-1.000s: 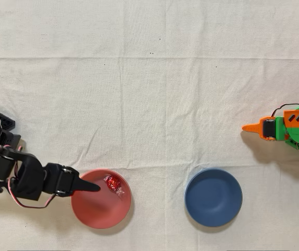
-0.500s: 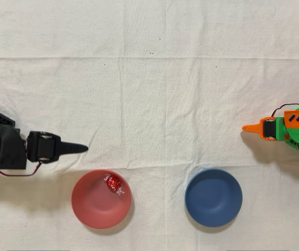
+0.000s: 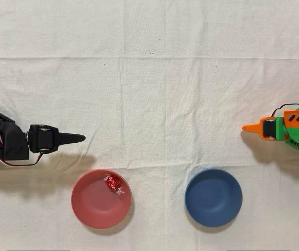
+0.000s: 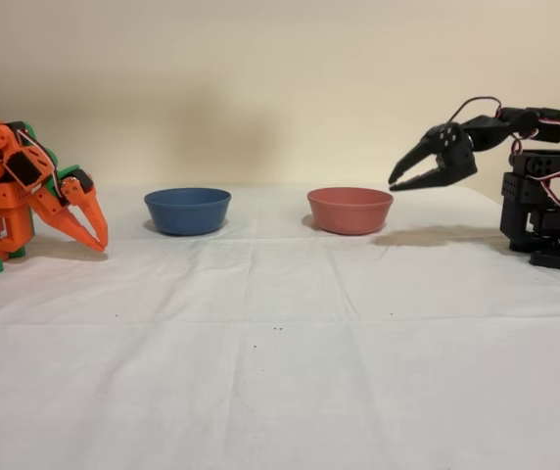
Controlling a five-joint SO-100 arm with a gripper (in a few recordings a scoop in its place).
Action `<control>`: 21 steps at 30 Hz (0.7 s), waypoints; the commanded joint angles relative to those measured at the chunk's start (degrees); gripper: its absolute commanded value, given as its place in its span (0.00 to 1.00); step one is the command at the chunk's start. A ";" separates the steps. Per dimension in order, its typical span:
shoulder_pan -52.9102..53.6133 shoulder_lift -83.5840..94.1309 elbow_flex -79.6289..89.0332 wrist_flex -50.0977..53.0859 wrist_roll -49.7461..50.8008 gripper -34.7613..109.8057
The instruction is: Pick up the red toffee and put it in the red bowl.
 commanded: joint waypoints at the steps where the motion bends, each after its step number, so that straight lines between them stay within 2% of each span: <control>1: 0.44 5.19 1.49 1.58 1.32 0.24; 11: -1.58 5.45 1.85 5.89 3.16 0.24; 21: -1.85 5.45 8.44 9.05 -5.45 0.24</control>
